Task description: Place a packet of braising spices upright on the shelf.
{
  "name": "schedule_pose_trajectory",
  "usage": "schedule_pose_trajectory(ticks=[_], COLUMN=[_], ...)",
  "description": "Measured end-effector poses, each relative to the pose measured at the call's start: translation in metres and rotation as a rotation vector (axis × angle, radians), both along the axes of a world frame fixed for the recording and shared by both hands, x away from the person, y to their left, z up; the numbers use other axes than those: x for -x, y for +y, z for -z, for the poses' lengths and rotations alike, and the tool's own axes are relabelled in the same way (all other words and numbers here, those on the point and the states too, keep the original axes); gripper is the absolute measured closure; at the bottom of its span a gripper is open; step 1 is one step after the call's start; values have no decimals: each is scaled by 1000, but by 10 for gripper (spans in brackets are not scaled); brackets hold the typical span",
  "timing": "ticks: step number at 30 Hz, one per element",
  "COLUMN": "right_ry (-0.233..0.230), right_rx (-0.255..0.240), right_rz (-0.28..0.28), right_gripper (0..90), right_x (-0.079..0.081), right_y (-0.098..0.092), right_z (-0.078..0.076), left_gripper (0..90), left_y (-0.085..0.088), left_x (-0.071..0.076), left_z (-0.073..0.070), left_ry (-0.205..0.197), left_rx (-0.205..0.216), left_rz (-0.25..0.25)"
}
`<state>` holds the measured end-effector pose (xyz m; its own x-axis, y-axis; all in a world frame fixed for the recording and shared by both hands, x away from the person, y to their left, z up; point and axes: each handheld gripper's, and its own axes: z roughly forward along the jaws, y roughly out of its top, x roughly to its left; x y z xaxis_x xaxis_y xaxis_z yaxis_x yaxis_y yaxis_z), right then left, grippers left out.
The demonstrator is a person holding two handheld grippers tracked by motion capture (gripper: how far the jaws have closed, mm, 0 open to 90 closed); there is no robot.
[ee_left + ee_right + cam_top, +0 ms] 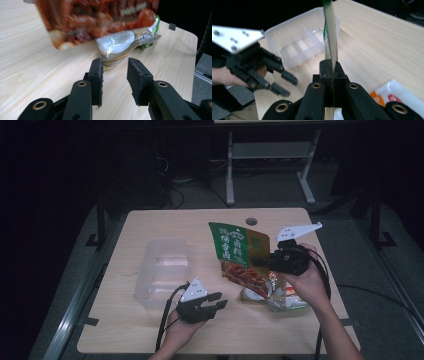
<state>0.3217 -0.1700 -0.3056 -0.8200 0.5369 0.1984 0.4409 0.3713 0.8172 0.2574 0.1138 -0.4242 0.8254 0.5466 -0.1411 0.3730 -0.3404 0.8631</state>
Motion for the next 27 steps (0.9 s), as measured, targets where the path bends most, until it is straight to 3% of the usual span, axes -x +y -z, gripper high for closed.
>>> schedule_pose_trajectory(ticks=[7,10,11,16,24,27], right_ry=[-32,-41,-45,-51,-55,-57], right_rx=[-13,-15,-13,-18,-26,-40], right_rz=[-21,-32,-34,-53,-86,-111], right_gripper=[896,897,897,897,897,897], right_x=[-16,-24,-27,-41,-55,-63], right_y=[23,34,38,54,78,95], right_z=[-15,-19,-21,-28,-32,-30], left_gripper=[609,580,573,547,506,493], left_y=[-1,-3,-4,-6,-4,-5], left_x=[6,9,10,13,12,13], left_z=[-2,-3,-4,-3,-1,3], left_ry=[-7,-11,-24,-45,-39,-38], left_rx=[1,-11,-36,-36,-25,-18], left_rz=[24,31,47,67,87,99])
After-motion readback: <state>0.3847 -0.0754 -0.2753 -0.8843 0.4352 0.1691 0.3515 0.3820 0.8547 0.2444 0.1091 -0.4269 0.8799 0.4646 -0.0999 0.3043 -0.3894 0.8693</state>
